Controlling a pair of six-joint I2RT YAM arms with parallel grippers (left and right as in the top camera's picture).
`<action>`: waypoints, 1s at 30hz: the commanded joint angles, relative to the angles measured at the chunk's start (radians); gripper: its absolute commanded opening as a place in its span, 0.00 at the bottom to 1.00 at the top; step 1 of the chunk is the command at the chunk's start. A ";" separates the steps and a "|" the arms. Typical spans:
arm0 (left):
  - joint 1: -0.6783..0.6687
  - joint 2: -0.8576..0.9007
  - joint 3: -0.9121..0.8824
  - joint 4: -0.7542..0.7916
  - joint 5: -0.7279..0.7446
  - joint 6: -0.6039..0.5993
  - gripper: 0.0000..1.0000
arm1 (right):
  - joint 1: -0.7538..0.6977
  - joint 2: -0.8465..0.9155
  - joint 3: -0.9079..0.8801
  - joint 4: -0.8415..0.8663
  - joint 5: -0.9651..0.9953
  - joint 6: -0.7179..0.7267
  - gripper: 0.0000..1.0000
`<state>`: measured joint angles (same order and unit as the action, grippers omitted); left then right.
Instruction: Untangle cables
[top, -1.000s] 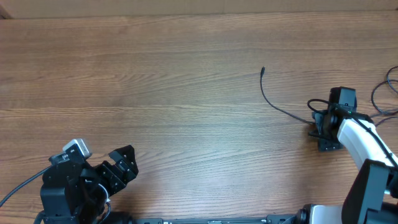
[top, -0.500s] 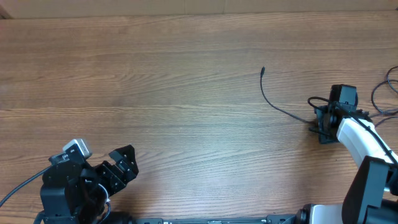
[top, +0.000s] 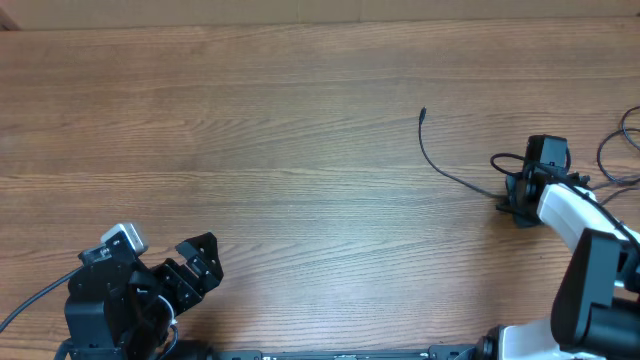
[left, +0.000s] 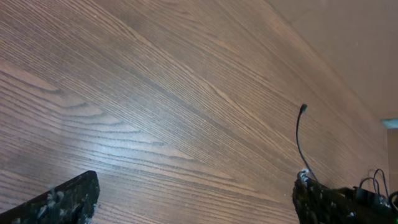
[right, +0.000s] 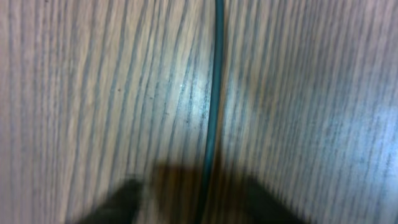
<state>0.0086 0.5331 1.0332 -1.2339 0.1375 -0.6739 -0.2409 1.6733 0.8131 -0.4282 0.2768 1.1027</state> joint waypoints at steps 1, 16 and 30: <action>0.004 0.003 0.001 0.004 -0.016 0.024 0.98 | -0.002 0.056 -0.007 0.008 -0.016 -0.042 0.04; 0.004 0.003 0.001 0.004 -0.014 0.024 1.00 | -0.013 0.055 0.334 -0.113 -0.076 -0.196 0.04; 0.004 0.003 0.001 0.023 0.056 0.013 1.00 | -0.325 0.055 0.607 -0.186 -0.077 -0.326 0.04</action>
<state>0.0086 0.5331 1.0332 -1.2221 0.1566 -0.6743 -0.4713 1.7336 1.3903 -0.6250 0.1867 0.8211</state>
